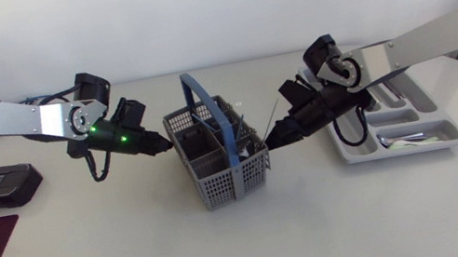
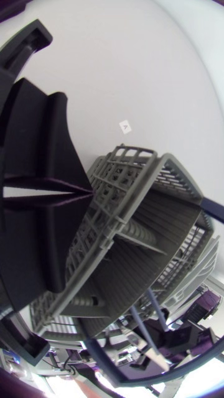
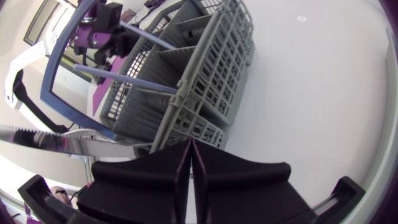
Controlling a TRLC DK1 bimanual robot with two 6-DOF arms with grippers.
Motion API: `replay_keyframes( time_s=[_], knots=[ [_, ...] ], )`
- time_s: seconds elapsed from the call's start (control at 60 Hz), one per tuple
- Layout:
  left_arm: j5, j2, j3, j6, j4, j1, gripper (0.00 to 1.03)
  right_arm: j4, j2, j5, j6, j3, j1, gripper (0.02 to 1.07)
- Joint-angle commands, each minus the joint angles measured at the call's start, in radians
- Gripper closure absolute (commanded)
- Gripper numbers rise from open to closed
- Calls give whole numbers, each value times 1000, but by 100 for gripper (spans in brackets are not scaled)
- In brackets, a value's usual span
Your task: Unload the cutlery basket into the drawer organizer.
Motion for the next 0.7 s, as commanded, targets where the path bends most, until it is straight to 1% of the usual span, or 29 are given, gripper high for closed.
replay_keyframes(
  time_s=[0.0,0.167,0.267,0.35,0.433,0.483,0.55,0.583,0.617,0.683],
  knots=[
    [9,31,54,-23,2,-19,100,-16,-45,-23,-17,-67,29,101],
    [9,27,63,-21,-4,-29,100,-8,-102,-17,-19,-144,64,101],
    [0,-27,28,-3,-7,-7,100,1,-145,31,-20,-158,37,101],
    [-2,-113,-32,14,-7,19,100,22,-173,104,-20,-155,8,101],
    [-6,-219,-112,42,-6,37,100,53,-185,156,-20,-144,-11,101],
    [-45,-312,-194,74,22,39,100,85,-180,205,-19,-129,-15,101],
    [-82,-432,-308,81,105,31,100,122,-165,248,-17,-109,-15,101],
    [-114,-499,-374,84,154,17,100,136,-153,258,-14,-94,-17,101],
    [-143,-550,-420,92,180,-3,100,145,-141,265,-14,-78,-18,101],
    [-201,-645,-506,107,207,-49,100,193,-118,317,-10,-55,-18,101]
  ],
)
